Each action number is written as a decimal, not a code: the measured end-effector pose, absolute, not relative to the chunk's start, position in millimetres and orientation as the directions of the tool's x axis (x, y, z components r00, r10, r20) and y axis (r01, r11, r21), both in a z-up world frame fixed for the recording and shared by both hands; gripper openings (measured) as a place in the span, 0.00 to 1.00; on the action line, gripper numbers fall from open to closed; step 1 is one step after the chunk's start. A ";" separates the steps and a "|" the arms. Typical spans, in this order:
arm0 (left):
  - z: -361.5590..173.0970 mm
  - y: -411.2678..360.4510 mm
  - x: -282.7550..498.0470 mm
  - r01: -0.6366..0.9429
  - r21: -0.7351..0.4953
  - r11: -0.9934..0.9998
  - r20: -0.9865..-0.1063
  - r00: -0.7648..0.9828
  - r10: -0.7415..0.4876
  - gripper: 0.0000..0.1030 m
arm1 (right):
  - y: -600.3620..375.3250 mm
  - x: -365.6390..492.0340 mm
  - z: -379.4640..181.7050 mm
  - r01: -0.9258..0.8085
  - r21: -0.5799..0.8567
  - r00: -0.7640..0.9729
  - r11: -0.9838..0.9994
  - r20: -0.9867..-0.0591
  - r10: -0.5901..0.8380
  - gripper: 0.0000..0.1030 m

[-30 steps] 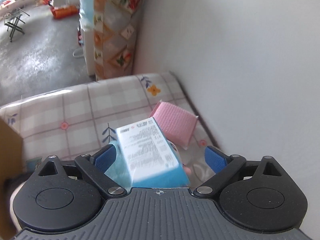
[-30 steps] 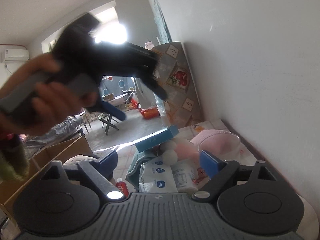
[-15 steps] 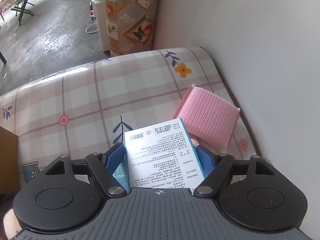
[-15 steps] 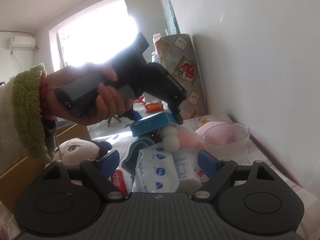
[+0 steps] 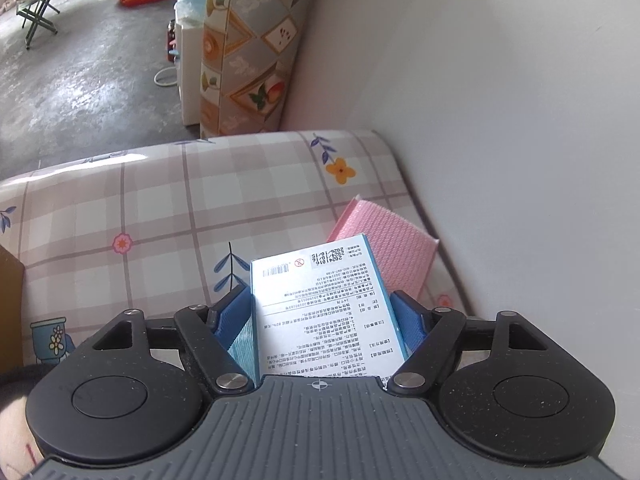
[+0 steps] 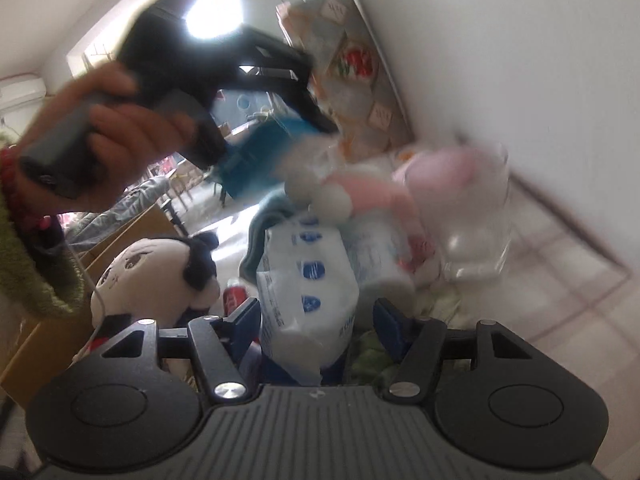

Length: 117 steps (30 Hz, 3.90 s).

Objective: Organize soft objects
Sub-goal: 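Carry the tissue box and wipes pack over the cardboard box with both grippers, then release the tissue box with the left gripper while the right lowers the wipes pack into the box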

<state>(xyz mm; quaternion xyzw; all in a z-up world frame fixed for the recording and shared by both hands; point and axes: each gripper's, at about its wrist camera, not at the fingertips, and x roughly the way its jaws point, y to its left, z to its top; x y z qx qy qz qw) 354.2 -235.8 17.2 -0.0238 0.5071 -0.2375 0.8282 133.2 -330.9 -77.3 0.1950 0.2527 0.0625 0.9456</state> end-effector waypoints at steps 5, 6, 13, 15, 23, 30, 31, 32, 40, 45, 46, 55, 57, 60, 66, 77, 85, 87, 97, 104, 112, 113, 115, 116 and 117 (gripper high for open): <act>32.7 -220.3 334.0 0.378 -0.295 0.877 -0.799 0.406 -0.444 0.73 | -326.1 135.9 -76.2 -0.031 0.413 0.862 0.910 -0.450 0.233 0.46; 36.3 -216.6 328.9 0.380 -0.297 0.876 -0.791 0.416 -0.449 0.73 | -322.4 133.1 -73.5 -0.032 0.397 0.864 0.917 -0.450 0.225 0.46; 49.1 -183.9 291.8 0.384 -0.329 0.863 -0.743 0.458 -0.487 0.73 | -302.4 140.7 -66.8 -0.037 0.323 0.859 0.946 -0.473 0.195 0.47; 50.3 -174.7 282.5 0.380 -0.337 0.862 -0.736 0.465 -0.492 0.73 | -300.3 147.4 -70.8 -0.013 0.311 0.861 0.950 -0.479 0.168 0.48; 57.8 -140.0 241.6 0.379 -0.359 0.853 -0.701 0.494 -0.515 0.73 | -308.3 116.4 -57.0 0.013 0.387 0.876 0.922 -0.448 0.176 0.36; 69.3 -104.2 195.3 0.383 -0.390 0.837 -0.666 0.510 -0.544 0.73 | -314.2 66.9 -27.8 0.015 0.440 0.900 0.898 -0.398 0.180 0.36; 73.0 -97.4 187.6 0.382 -0.393 0.836 -0.658 0.518 -0.546 0.73 | -314.1 60.7 -22.5 0.004 0.450 0.903 0.893 -0.385 0.190 0.36; 76.8 -90.1 179.1 0.384 -0.393 0.836 -0.650 0.527 -0.548 0.73 | -313.2 54.3 -16.8 -0.012 0.460 0.906 0.888 -0.371 0.204 0.36; 116.5 -21.2 129.7 0.352 -0.348 0.869 -0.598 0.631 -0.494 0.73 | -276.5 33.7 36.4 -0.205 0.491 0.902 0.847 -0.240 0.358 0.36; 130.2 21.6 124.9 0.286 -0.288 0.914 -0.587 0.701 -0.405 0.73 | -237.5 58.4 57.6 -0.336 0.523 0.852 0.783 -0.187 0.490 0.36; 131.0 30.1 128.5 0.271 -0.283 0.920 -0.587 0.709 -0.389 0.73 | -229.5 65.5 58.8 -0.355 0.532 0.839 0.769 -0.180 0.513 0.36; 98.2 108.2 199.8 0.141 -0.378 0.915 -0.636 0.678 -0.367 0.73 | -154.5 146.5 57.8 -0.405 0.577 0.756 0.709 -0.226 0.615 0.36; 82.6 122.5 223.9 0.111 -0.406 0.907 -0.650 0.663 -0.372 0.73 | -140.0 166.1 55.1 -0.396 0.570 0.751 0.720 -0.249 0.611 0.36; 60.2 142.8 248.6 0.060 -0.395 0.917 -0.683 0.649 -0.337 0.73 | -117.8 191.5 48.6 -0.378 0.557 0.747 0.740 -0.289 0.598 0.36; 19.0 163.1 299.7 -0.011 -0.299 0.954 -0.749 0.622 -0.228 0.73 | -74.7 249.2 31.1 -0.335 0.555 0.714 0.761 -0.377 0.590 0.36; -3.8 173.2 370.1 -0.030 -0.117 0.993 -0.781 0.621 -0.073 0.73 | -22.9 343.4 -8.5 -0.186 0.564 0.668 0.805 -0.528 0.525 0.36; -24.3 165.7 393.6 -0.026 0.003 1.000 -0.776 0.631 0.019 0.58 | -0.3 371.6 -31.6 -0.134 0.550 0.641 0.824 -0.586 0.495 0.37; -28.8 165.1 398.9 -0.037 0.018 0.999 -0.781 0.623 0.037 0.58 | 5.4 375.7 -36.9 -0.135 0.551 0.635 0.824 -0.590 0.499 0.37; -27.8 171.4 401.0 -0.076 0.012 0.997 -0.783 0.619 0.057 0.67 | 16.4 383.7 -45.3 -0.104 0.526 0.603 0.844 -0.642 0.474 0.42; -11.5 180.1 387.6 -0.085 -0.007 0.996 -0.762 0.646 0.049 0.72 | 19.5 375.6 -34.4 -0.087 0.472 0.637 0.877 -0.650 0.414 0.64; -0.4 188.6 377.8 -0.082 -0.054 0.995 -0.744 0.668 0.015 0.73 | 18.4 365.2 -11.1 -0.152 0.451 0.663 0.880 -0.614 0.429 0.82; 1.3 188.9 376.1 -0.086 -0.059 0.995 -0.741 0.671 0.014 0.74 | 18.6 365.8 -10.8 -0.156 0.446 0.659 0.882 -0.618 0.429 0.82; 4.6 192.4 371.6 -0.091 -0.074 0.993 -0.731 0.683 0.008 0.76 | 22.1 366.5 -10.5 -0.166 0.422 0.648 0.891 -0.634 0.421 0.82; 6.1 193.9 369.9 -0.094 -0.078 0.992 -0.727 0.687 0.008 0.76 | 25.4 366.6 -11.1 -0.174 0.404 0.640 0.898 -0.647 0.415 0.82; 7.5 195.0 368.2 -0.101 -0.078 0.992 -0.724 0.690 0.013 0.76 | 28.7 367.0 -11.9 -0.180 0.385 0.629 0.905 -0.662 0.407 0.82</act>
